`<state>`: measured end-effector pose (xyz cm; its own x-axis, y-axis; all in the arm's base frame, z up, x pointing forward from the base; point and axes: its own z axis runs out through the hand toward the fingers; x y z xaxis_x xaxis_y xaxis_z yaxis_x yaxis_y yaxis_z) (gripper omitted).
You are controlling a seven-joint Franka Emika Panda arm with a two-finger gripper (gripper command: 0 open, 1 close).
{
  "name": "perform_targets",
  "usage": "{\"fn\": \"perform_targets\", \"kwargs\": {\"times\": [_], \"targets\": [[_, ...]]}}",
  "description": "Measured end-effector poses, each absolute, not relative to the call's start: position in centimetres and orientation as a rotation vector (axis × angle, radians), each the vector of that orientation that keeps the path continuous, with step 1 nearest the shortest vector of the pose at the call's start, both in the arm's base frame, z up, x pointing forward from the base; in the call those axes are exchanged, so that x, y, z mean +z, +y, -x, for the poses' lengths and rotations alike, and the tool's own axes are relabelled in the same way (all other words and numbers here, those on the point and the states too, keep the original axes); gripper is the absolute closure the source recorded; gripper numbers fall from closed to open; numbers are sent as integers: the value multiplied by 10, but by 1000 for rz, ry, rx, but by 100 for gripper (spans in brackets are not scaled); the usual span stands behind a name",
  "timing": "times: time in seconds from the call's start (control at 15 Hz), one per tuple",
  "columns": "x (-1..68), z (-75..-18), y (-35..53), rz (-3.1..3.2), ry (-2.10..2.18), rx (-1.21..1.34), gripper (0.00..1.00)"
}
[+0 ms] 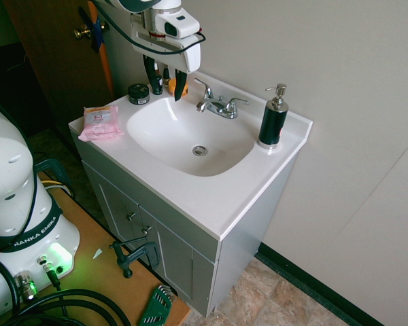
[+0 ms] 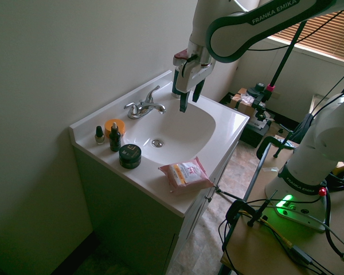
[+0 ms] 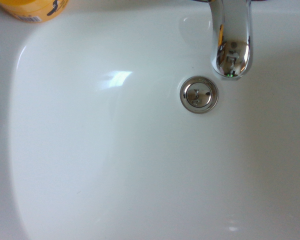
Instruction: Sanitize yourself
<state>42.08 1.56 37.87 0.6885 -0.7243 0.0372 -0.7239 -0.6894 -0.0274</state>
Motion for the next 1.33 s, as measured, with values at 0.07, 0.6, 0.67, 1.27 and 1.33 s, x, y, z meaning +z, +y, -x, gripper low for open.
{"fn": "perform_targets", "kwargs": {"times": [0.07, 0.6, 0.67, 1.27, 1.33], "targets": [[378, -421, 16, 2871, 1238, -65, 0], [443, -508, -74, 2663, 1485, -199, 100], [451, -522, -92, 2640, 1520, -203, 100], [468, -583, -171, 2523, 1676, -203, 100], [468, -584, -177, 2514, 1690, -203, 100]]}}
